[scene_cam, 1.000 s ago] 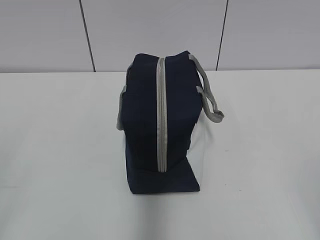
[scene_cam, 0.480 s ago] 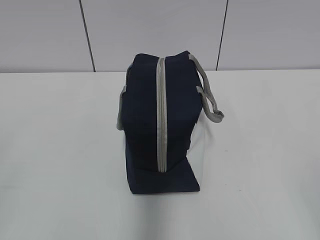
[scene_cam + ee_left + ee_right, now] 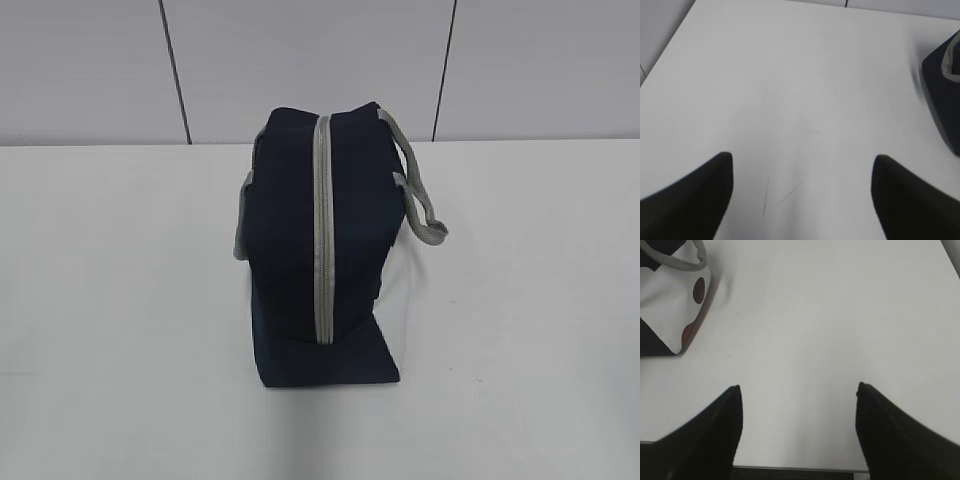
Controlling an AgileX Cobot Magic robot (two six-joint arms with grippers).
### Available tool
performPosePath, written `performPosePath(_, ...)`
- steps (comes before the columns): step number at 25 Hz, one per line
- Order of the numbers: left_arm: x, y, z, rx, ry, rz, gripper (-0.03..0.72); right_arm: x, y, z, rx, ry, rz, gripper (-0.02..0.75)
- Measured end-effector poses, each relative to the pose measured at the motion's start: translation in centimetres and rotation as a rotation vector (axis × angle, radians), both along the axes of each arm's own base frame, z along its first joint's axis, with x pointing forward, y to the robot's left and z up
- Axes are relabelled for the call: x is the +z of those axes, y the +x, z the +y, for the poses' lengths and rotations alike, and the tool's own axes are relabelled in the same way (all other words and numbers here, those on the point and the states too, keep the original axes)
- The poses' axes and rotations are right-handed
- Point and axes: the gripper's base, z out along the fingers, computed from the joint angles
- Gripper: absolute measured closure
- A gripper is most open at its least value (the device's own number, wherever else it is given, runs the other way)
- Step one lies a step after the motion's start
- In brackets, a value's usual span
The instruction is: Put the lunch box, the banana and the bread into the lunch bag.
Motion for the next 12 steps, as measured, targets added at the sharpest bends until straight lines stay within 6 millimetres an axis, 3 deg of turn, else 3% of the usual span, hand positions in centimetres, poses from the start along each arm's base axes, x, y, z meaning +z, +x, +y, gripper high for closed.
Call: performPosePath(12, 0.0, -0.06, 0.0, 0.001, 0.0, -0.003, 0.128, 0.0, -0.03, 0.0, 0.0, 0.0, -0.002, 0.214)
